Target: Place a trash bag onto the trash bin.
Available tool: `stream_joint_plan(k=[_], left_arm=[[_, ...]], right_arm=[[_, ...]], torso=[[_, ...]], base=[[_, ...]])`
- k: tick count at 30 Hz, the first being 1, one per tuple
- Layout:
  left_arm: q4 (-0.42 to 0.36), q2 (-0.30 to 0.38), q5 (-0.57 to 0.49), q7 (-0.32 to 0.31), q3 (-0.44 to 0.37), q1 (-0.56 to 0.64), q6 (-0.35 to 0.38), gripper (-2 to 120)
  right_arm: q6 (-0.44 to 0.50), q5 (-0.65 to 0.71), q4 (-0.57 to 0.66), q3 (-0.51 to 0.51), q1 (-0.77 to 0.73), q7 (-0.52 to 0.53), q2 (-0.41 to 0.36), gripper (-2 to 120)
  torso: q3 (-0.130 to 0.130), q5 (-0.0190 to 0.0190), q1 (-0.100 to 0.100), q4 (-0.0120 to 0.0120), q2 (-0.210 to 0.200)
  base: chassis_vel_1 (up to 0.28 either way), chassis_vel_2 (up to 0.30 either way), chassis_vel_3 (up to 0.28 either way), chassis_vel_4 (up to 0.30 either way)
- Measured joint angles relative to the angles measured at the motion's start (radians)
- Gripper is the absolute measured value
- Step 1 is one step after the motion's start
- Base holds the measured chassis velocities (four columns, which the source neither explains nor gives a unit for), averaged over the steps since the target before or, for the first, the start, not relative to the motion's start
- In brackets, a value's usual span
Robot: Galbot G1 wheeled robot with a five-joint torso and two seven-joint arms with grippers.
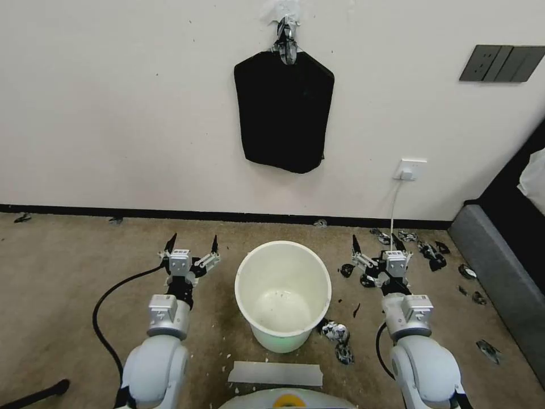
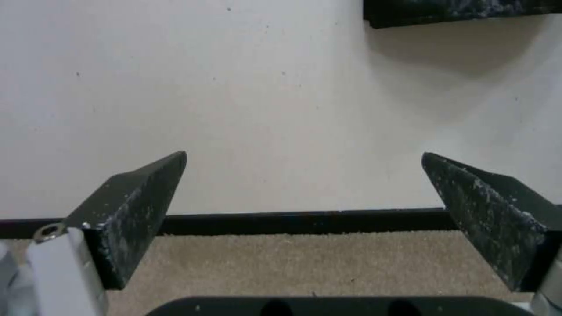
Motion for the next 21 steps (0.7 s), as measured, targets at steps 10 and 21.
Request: stream_joint_plan(k=[10,21], left_arm=[[0.0,0.0,0.0,0.0,0.0,0.0,0.0,100],[0.0,0.0,0.0,0.0,0.0,0.0,0.0,100]], right_arm=[[0.0,0.0,0.0,0.0,0.0,0.0,0.0,100],[0.0,0.0,0.0,0.0,0.0,0.0,0.0,100]], torso=[[0.0,0.0,0.0,0.0,0.0],[0.0,0.0,0.0,0.0,0.0]], base=[[0.0,0.0,0.0,0.0],[0.0,0.0,0.0,0.0]])
